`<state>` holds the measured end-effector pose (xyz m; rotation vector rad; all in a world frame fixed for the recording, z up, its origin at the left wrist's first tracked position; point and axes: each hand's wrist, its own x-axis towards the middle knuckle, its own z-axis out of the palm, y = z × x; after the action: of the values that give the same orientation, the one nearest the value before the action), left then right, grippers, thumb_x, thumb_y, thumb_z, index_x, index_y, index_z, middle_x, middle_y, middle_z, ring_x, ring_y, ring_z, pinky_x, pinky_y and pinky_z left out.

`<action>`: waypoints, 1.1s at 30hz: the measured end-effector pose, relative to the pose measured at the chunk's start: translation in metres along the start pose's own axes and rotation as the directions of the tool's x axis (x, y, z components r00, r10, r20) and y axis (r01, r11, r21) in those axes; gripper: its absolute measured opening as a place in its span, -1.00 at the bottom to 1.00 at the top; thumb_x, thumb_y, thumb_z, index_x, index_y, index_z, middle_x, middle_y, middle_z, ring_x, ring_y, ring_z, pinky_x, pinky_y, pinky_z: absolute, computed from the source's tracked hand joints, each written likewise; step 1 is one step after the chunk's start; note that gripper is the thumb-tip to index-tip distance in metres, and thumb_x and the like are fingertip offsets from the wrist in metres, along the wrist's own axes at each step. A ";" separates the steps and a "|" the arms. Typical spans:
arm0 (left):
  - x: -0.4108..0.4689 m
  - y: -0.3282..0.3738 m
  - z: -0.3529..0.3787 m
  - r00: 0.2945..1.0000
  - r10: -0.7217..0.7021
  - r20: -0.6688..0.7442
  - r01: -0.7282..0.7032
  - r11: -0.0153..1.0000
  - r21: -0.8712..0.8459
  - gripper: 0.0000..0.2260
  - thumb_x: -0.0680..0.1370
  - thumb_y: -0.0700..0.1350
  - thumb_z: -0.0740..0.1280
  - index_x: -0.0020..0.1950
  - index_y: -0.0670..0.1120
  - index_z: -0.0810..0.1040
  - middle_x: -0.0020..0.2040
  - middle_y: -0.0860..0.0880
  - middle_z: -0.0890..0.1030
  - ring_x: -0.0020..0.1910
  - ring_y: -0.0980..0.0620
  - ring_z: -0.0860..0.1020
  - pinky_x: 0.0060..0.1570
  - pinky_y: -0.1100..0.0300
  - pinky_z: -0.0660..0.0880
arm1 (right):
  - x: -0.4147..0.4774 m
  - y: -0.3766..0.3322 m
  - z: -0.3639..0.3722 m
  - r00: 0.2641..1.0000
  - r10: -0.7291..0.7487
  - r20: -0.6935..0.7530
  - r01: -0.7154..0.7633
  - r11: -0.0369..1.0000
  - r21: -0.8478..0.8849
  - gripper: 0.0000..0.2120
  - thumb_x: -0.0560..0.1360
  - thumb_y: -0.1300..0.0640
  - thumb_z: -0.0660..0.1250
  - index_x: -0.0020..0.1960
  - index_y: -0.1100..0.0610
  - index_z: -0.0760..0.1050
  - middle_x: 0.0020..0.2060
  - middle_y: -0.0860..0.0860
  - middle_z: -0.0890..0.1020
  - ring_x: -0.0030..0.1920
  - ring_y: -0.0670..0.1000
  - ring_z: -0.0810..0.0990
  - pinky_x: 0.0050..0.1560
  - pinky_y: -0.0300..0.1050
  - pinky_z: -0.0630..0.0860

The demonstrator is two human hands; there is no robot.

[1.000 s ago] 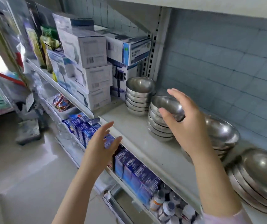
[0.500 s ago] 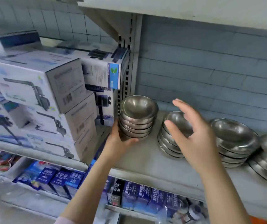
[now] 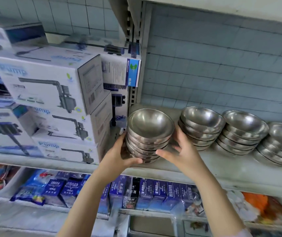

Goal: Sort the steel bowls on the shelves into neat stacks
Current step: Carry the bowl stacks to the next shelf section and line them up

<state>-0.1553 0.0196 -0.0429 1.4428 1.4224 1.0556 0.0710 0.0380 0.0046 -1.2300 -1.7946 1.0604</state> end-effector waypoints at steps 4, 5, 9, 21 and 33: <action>-0.001 -0.001 0.000 1.000 0.001 0.023 0.000 1.000 -0.008 -0.03 0.31 -0.01 0.59 0.56 0.10 0.06 0.33 0.19 0.46 0.33 0.23 0.44 0.40 0.10 0.34 | 0.007 0.009 0.004 0.999 0.017 -0.044 -0.013 0.996 0.083 -0.03 0.21 -0.25 0.60 0.52 -0.10 0.29 0.34 -0.12 0.56 0.33 -0.10 0.54 0.34 0.08 0.50; -0.001 -0.001 -0.001 0.999 0.004 0.032 -0.004 1.000 -0.007 -0.03 0.31 0.00 0.59 0.56 0.11 0.06 0.34 0.19 0.46 0.33 0.24 0.43 0.41 0.10 0.34 | 0.007 0.009 0.004 0.999 0.009 -0.052 -0.004 0.996 0.089 -0.08 0.24 -0.17 0.61 0.52 -0.07 0.31 0.33 -0.11 0.57 0.33 -0.10 0.54 0.34 0.06 0.50; -0.001 -0.001 -0.001 0.999 0.016 0.040 -0.017 1.000 0.014 -0.05 0.32 0.06 0.58 0.55 0.16 0.08 0.35 0.20 0.47 0.33 0.25 0.43 0.40 0.09 0.35 | 0.008 0.008 0.003 0.998 0.014 -0.056 -0.008 0.995 0.103 -0.22 0.36 0.11 0.59 0.50 -0.02 0.34 0.31 -0.12 0.59 0.32 -0.14 0.54 0.33 -0.04 0.50; -0.031 0.029 0.006 0.995 0.098 -0.021 -0.099 0.995 -0.015 -0.09 0.27 0.09 0.60 0.52 0.16 0.21 0.33 0.21 0.51 0.32 0.25 0.44 0.39 0.07 0.37 | -0.025 -0.022 -0.008 0.993 0.026 -0.113 0.003 0.968 0.251 -0.24 0.25 0.20 0.57 0.40 -0.05 0.42 0.20 -0.12 0.66 0.22 -0.17 0.61 0.16 -0.28 0.54; -0.067 0.132 0.157 0.954 0.257 0.153 -0.241 0.964 -0.116 -0.09 0.28 -0.01 0.59 0.52 0.20 0.18 0.27 0.19 0.52 0.09 0.52 0.48 -0.07 0.58 0.41 | -0.164 -0.027 -0.158 0.925 0.014 -0.380 0.092 0.961 0.259 -0.32 0.19 0.13 0.54 0.28 -0.11 0.46 0.11 -0.25 0.68 0.17 -0.20 0.63 0.04 -0.34 0.55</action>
<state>0.0339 -0.0492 0.0345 1.6292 1.0758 1.1126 0.2486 -0.0862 0.0780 -1.1319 -1.3236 0.9347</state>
